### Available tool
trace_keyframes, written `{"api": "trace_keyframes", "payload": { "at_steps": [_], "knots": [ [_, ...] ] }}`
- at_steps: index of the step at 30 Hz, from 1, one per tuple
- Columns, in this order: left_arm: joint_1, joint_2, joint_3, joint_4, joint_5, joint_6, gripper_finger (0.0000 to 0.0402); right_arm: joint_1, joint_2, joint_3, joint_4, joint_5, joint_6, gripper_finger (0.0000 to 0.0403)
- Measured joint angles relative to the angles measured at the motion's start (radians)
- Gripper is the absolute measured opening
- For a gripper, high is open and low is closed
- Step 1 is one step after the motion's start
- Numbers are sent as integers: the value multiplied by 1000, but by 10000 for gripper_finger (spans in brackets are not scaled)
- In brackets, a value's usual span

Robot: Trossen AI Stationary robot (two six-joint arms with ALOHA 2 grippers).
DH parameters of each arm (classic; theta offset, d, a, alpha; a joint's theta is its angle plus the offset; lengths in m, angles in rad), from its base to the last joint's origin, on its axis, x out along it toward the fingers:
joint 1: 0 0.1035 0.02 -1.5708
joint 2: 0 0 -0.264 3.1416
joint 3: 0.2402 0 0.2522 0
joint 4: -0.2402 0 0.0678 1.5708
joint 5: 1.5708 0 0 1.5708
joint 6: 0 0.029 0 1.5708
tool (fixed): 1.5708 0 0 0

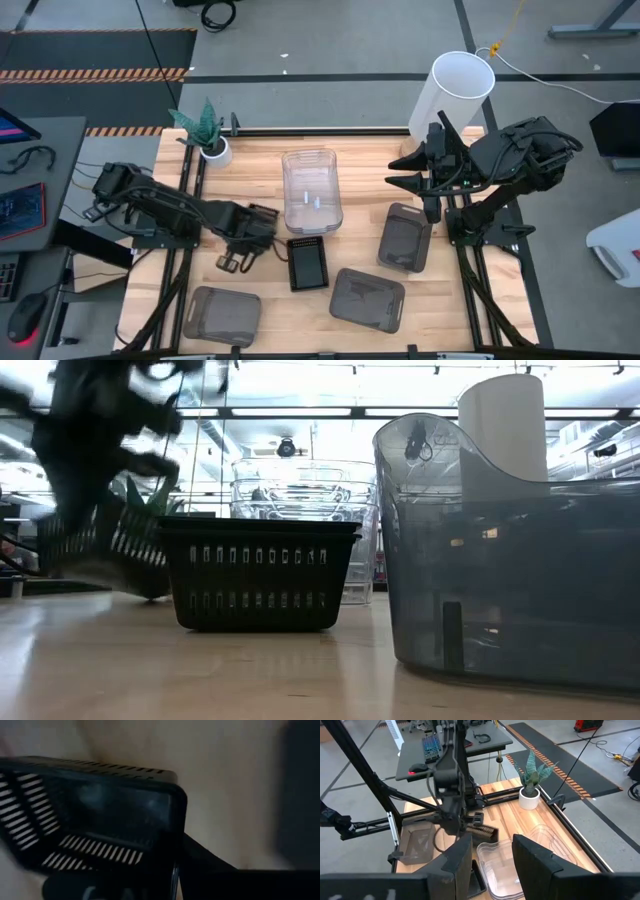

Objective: Stack baskets by color
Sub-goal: Stack the left black bin on the black bins

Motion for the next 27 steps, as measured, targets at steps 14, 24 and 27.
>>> {"api": "trace_keyframes", "payload": {
  "at_steps": [14, 24, 27],
  "knots": [
    [-64, 0, 443, 114, 306, -566, 11, 0, 0, 0, 4, 26, -9, 145],
    [-152, 204, 623, 130, 114, -633, 11, 0, 0, 0, 52, 26, -28, 145],
    [-154, 307, 716, 53, 55, -633, 11, 0, 0, 0, 52, 26, -27, 145]
  ]
}}
